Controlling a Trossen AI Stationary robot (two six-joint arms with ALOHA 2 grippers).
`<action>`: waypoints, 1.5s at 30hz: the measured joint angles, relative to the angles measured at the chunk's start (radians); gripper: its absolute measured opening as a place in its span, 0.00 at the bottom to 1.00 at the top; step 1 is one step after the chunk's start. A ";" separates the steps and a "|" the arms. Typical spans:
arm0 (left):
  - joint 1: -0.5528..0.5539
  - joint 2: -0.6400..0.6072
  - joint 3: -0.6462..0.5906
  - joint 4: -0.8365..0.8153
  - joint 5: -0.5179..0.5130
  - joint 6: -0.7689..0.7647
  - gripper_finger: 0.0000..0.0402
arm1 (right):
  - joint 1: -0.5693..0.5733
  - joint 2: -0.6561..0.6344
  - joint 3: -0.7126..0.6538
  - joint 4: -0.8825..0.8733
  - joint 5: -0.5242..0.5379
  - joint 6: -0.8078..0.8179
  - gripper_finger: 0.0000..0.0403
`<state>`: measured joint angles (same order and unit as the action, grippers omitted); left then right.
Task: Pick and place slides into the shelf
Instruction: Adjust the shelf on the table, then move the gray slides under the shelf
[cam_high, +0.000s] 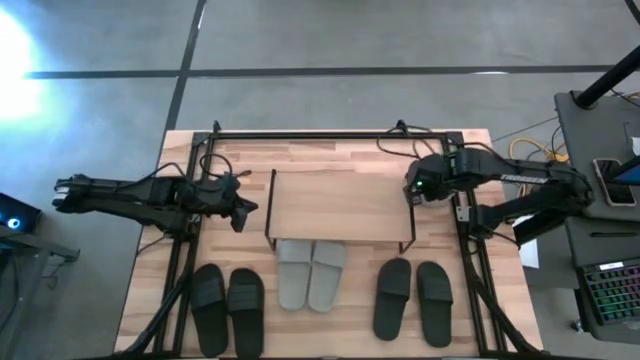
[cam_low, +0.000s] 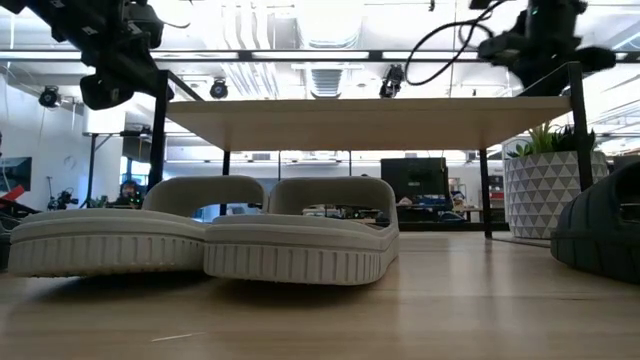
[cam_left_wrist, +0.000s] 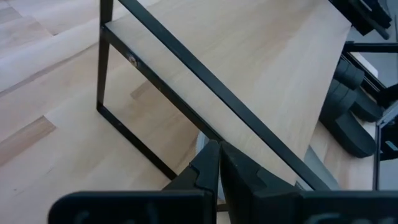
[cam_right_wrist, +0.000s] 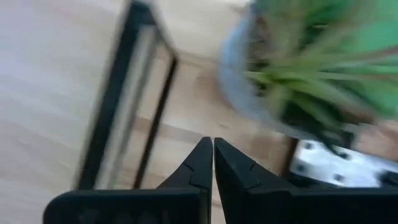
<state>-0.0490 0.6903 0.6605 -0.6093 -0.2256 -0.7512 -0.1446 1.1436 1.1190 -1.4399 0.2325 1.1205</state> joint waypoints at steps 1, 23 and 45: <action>0.000 0.001 0.000 0.000 0.004 0.000 0.00 | 0.003 -0.011 0.013 -0.029 0.009 0.008 0.02; -0.059 0.119 0.016 0.124 0.170 -0.002 0.00 | 0.064 -0.063 0.066 -0.131 0.033 0.083 0.02; -0.131 -0.036 0.149 -0.067 0.142 0.089 0.00 | 0.315 -0.070 0.131 0.051 -0.135 -0.047 0.02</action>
<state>-0.1804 0.6545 0.8091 -0.6763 -0.0832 -0.6624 0.1705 1.0740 1.2503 -1.3889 0.0973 1.0737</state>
